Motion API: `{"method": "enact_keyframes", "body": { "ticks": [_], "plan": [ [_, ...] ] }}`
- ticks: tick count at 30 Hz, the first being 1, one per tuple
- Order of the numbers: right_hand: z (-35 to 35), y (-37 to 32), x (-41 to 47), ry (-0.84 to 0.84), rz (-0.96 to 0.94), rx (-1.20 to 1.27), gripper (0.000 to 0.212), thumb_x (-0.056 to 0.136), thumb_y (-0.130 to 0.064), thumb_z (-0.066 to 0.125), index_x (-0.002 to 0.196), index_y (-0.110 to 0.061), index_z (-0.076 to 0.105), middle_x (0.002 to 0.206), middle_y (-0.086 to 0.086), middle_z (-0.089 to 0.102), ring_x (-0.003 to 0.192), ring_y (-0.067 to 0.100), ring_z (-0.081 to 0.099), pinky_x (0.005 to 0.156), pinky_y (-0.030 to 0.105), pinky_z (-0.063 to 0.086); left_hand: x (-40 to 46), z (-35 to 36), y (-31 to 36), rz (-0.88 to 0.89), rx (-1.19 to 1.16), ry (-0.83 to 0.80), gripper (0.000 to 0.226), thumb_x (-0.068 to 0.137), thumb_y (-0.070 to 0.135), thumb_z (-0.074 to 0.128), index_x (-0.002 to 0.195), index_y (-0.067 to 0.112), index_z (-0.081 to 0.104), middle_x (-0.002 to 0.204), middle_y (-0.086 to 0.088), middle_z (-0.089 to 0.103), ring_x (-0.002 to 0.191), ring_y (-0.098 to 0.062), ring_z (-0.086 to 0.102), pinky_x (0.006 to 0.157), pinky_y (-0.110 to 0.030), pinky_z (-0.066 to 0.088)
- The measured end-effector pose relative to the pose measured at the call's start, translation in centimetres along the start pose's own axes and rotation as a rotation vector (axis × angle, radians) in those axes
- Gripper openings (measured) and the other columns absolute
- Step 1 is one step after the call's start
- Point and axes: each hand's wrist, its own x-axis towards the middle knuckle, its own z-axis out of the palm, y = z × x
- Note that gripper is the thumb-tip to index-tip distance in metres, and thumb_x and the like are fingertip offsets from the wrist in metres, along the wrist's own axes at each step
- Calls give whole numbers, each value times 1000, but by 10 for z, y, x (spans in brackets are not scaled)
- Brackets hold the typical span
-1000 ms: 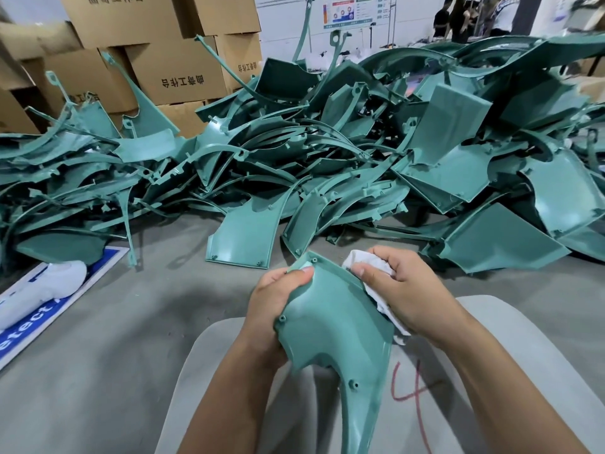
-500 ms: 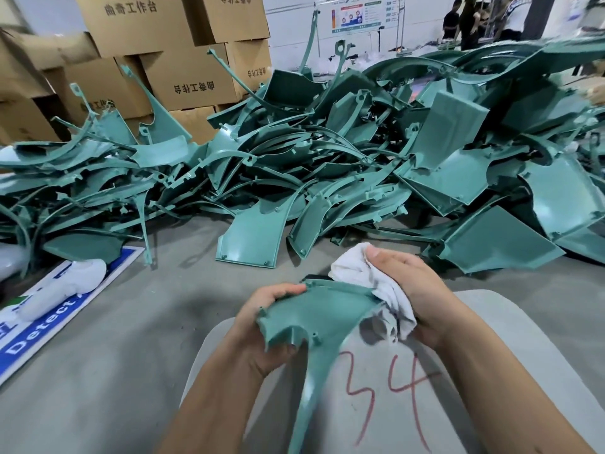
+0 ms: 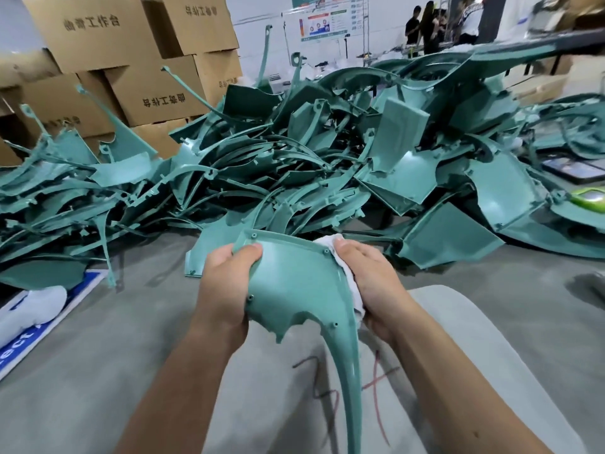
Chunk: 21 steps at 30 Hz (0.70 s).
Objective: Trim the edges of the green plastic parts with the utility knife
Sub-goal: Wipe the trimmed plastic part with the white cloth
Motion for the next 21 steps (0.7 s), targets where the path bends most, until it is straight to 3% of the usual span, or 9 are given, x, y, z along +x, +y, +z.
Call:
{"method": "enact_keyframes", "body": {
  "ticks": [3,6,8,11,16,21],
  "plan": [
    [-2,-18,7,-26,-68,-88,42,113,-34,44,95,-26,81,93,9,80,77,17,76,67,27,57,1,15,12,72,-17,-12,20,96,15,62,77,18,68,59,-4,67,45,-18,63,40,-29,48],
    [-4,-43,19,-20,-139,-333,44,111,-32,45,105,5,69,90,21,75,74,23,62,70,33,46,0,25,9,148,-132,25,50,98,9,59,55,29,74,55,3,69,47,-12,66,42,-26,52],
    [-1,-57,26,-28,-160,-454,46,110,-35,47,96,6,62,78,15,62,70,23,52,67,36,40,-3,24,1,114,-262,101,36,99,9,61,71,25,78,60,4,72,52,-11,70,44,-27,54],
    [5,-62,29,-46,-155,-607,32,109,-36,50,85,-15,58,70,7,53,60,17,45,60,34,35,-5,18,-18,39,-428,142,8,98,11,63,96,11,70,82,-10,77,68,-23,75,54,-34,59],
    [7,-49,31,-73,-92,-645,32,107,-38,54,83,-17,56,67,4,52,57,18,46,59,33,38,-1,12,-38,53,-477,179,14,100,10,59,92,8,70,82,-12,77,69,-26,74,55,-35,59],
    [18,-44,24,-175,-102,-884,36,105,-44,55,82,-16,56,58,-6,54,46,12,47,49,26,37,14,-5,-44,74,-531,337,12,99,10,58,94,8,68,79,-8,77,70,-25,74,58,-35,60]
  ]
}}
